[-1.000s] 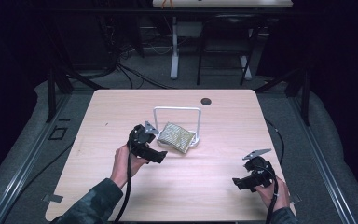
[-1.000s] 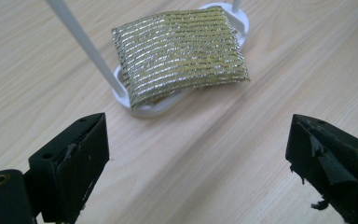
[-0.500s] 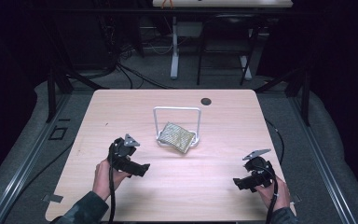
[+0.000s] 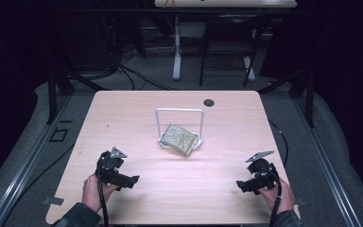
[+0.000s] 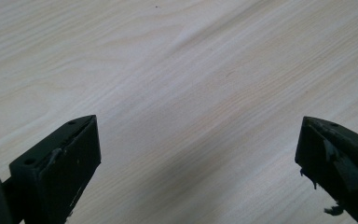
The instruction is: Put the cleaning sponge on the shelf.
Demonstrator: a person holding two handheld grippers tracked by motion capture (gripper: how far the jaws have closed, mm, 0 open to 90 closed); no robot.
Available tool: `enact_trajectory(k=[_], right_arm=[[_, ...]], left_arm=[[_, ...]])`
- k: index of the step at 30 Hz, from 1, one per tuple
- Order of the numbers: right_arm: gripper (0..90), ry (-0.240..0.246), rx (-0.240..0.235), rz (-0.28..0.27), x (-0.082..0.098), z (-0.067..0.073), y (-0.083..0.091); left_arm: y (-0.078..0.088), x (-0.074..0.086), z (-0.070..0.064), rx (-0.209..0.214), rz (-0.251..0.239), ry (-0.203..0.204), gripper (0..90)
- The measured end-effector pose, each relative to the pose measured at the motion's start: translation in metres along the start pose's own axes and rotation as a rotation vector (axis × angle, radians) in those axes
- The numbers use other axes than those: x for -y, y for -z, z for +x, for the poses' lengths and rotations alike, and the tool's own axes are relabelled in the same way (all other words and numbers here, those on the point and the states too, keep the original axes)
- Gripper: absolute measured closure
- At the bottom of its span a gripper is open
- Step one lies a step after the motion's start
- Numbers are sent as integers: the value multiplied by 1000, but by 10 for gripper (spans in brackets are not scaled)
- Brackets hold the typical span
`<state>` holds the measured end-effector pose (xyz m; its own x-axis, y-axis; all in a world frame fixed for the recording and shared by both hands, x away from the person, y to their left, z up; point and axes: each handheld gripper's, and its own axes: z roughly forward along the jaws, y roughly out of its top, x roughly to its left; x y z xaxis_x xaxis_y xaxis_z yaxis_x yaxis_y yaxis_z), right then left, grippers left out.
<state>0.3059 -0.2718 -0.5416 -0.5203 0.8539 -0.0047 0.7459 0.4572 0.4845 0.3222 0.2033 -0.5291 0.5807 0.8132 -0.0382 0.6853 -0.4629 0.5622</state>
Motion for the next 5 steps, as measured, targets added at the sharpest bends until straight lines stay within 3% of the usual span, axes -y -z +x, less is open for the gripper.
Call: enact_trajectory(k=[5], right_arm=[[63, -2, -6, -8, 0, -1, 0]], left_arm=[[-4, -2, 3, 3, -5, 10, 1]])
